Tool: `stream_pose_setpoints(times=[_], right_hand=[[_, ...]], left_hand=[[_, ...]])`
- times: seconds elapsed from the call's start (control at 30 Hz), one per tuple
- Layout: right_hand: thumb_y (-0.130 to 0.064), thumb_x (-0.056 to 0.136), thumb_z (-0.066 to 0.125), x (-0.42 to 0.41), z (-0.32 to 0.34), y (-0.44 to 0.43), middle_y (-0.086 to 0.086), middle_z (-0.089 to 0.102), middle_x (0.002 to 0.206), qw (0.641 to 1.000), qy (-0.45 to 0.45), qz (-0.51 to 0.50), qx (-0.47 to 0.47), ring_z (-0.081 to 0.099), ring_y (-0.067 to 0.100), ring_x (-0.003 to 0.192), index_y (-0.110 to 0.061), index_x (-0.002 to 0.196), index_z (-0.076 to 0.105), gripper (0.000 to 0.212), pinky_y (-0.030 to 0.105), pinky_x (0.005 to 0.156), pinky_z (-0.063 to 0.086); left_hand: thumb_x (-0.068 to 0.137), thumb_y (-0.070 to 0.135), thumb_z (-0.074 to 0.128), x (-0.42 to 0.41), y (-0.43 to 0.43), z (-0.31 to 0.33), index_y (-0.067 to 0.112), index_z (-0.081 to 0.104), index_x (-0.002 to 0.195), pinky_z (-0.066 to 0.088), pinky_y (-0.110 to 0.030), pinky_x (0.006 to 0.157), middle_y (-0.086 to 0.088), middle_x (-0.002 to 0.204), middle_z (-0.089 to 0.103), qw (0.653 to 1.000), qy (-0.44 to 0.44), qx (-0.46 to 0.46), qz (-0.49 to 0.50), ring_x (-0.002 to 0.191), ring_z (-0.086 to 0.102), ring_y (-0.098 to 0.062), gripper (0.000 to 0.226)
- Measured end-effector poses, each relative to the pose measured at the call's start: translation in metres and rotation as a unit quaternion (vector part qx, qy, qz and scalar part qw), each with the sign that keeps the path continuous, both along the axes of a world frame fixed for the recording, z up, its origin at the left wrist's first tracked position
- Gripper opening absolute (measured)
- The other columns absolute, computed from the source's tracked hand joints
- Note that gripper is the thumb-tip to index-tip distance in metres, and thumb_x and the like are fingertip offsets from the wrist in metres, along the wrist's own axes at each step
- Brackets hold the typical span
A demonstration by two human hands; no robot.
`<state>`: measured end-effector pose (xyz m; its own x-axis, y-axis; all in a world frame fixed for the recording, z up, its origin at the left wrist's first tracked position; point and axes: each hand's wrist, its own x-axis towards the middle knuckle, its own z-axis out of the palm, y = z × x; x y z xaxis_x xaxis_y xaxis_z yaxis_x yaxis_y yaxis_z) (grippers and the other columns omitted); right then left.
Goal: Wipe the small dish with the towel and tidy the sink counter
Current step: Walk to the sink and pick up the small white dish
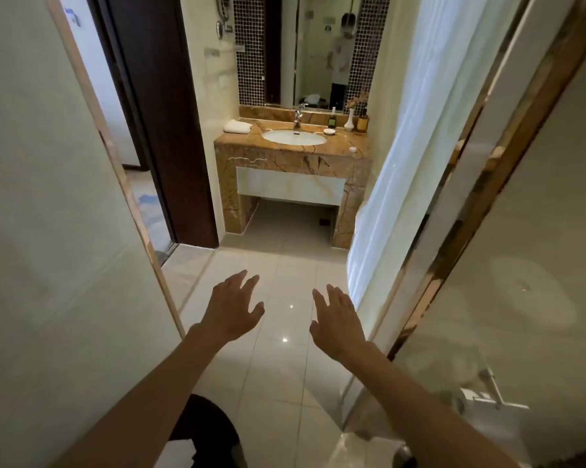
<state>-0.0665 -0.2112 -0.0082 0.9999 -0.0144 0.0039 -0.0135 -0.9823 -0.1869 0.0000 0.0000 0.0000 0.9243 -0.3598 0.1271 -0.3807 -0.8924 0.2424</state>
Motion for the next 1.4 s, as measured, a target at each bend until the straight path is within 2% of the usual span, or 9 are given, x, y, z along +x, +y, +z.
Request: stream_pose_setpoints(times=[0.47,0.8,1.03,1.27,1.4], right_hand=[[-0.023,0.096,0.047,0.157,-0.019,-0.056,0.022,0.013,0.159,0.997,-0.011,0.07,-0.005,0.009,0.037,0.147,-0.012,0.151,0.02,0.062,0.045,0.12,0.008],[-0.02,0.096,0.047,0.253,-0.023,-0.049,0.021,0.01,0.16,0.995,0.001,0.095,0.011,0.006,0.037,0.148,-0.014,0.15,0.019,0.061,0.046,0.12,0.008],[-0.017,0.095,0.044,0.334,-0.025,-0.049,0.023,0.015,0.158,0.997,-0.011,0.08,-0.004,0.009,0.039,0.147,-0.011,0.15,0.021,0.06,0.046,0.121,0.01],[-0.015,0.093,0.047,0.403,-0.021,-0.056,0.021,0.025,0.156,0.999,-0.037,0.038,0.009,0.018,0.038,0.145,-0.013,0.147,0.029,0.056,0.044,0.118,0.014],[-0.012,0.092,0.046,0.437,-0.025,-0.066,0.022,0.026,0.155,0.999,-0.032,0.025,0.015,0.02,0.038,0.144,-0.013,0.146,0.029,0.057,0.043,0.118,0.016]], left_hand=[[0.089,0.042,0.045,0.128,-0.052,-0.001,0.017,0.03,0.143,0.019,-0.043,0.113,-0.011,0.153,0.027,0.998,0.009,0.016,0.065,0.14,0.023,-0.026,0.061],[0.091,0.036,0.041,0.211,-0.054,-0.004,0.017,0.028,0.143,0.012,-0.042,0.114,-0.01,0.155,0.022,0.993,0.036,0.027,0.111,0.142,0.016,-0.023,0.057],[0.092,0.035,0.04,0.3,-0.053,-0.01,0.018,0.027,0.143,0.012,-0.043,0.115,-0.008,0.155,0.022,0.996,0.027,0.027,0.08,0.142,0.017,-0.025,0.056],[0.09,0.034,0.044,0.384,-0.064,-0.01,0.017,0.034,0.138,0.024,-0.047,0.112,-0.008,0.15,0.033,0.999,0.013,0.0,0.032,0.137,0.028,-0.026,0.052],[0.09,0.03,0.047,0.423,-0.076,-0.014,0.016,0.036,0.137,0.023,-0.045,0.111,-0.009,0.15,0.032,1.0,0.011,-0.013,0.02,0.136,0.028,-0.027,0.05]])
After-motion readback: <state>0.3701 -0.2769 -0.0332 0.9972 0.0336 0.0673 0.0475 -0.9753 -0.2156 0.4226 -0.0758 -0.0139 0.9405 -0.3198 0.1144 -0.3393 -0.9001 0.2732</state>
